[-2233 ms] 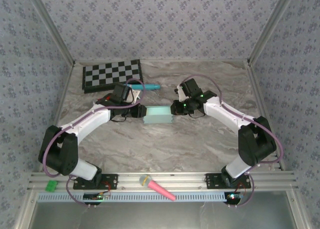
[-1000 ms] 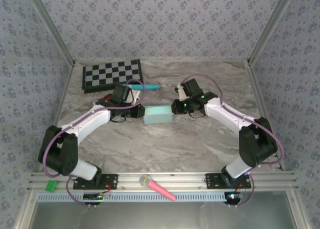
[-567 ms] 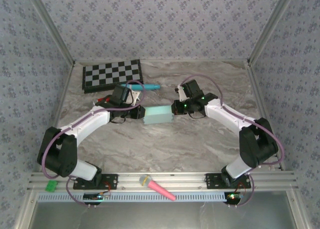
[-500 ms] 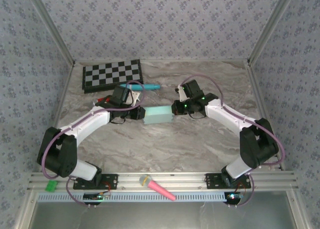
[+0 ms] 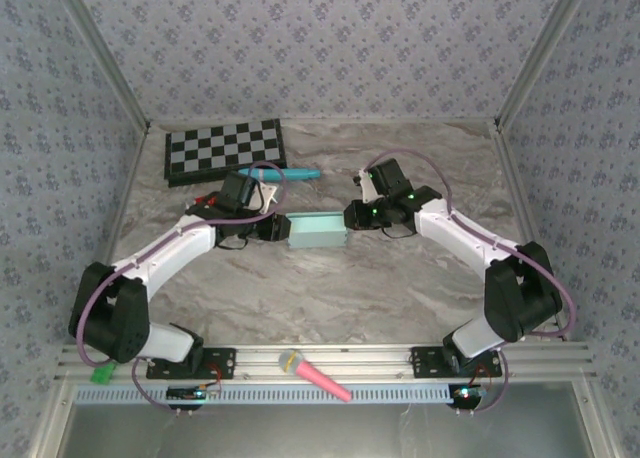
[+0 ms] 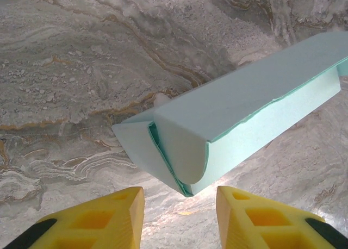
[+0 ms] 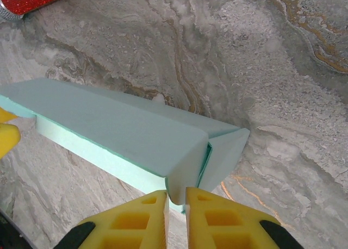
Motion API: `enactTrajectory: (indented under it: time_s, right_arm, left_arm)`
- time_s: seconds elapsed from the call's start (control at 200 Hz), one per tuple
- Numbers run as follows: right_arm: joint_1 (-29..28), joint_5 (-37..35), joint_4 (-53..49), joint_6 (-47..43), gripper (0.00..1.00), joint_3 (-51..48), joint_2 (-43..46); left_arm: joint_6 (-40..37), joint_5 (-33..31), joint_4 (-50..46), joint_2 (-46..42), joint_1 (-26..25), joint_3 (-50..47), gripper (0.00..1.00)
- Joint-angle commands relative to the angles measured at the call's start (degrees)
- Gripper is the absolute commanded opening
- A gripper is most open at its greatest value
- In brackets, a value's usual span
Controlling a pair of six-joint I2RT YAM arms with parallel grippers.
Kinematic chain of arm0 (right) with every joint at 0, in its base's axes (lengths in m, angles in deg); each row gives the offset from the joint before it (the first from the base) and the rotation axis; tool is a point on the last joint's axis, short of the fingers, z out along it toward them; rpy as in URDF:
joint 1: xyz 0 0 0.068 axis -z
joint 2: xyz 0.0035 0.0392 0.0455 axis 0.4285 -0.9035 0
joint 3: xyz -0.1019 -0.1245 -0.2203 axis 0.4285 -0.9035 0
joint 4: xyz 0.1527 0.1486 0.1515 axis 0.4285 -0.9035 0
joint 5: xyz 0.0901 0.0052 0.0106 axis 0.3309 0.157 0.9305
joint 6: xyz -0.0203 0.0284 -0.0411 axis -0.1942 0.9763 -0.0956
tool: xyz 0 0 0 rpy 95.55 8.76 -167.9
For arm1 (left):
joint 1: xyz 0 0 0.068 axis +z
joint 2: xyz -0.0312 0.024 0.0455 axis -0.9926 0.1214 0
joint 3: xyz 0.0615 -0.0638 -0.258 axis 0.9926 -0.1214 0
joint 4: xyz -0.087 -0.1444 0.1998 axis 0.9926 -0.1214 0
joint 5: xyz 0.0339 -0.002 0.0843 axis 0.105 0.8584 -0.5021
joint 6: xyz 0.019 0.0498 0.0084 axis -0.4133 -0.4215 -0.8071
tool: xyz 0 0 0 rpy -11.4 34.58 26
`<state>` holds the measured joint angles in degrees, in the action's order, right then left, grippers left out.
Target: Fold the paper box
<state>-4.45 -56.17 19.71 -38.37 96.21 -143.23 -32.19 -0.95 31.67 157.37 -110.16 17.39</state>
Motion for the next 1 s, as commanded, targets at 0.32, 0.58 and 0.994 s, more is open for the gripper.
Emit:
enactTrajectory:
  time_s: [0.32, 0.58, 0.994]
  right_arm:
    - [0.5, 1.5, -0.9, 0.2, 0.17, 0.1, -1.1]
    - [0.5, 2.0, -0.7, 0.2, 0.17, 0.0, -1.9]
    - [0.4, 2.6, -0.5, 0.3, 0.17, -0.3, -2.8]
  left_arm:
    - [-0.2, 0.5, 1.3, -1.4, -0.5, 1.3, 0.40]
    - [0.6, 0.4, 2.9, -1.5, -0.4, 1.2, 0.40]
    - [1.2, 0.3, 4.3, -0.5, -0.5, 1.2, 0.29]
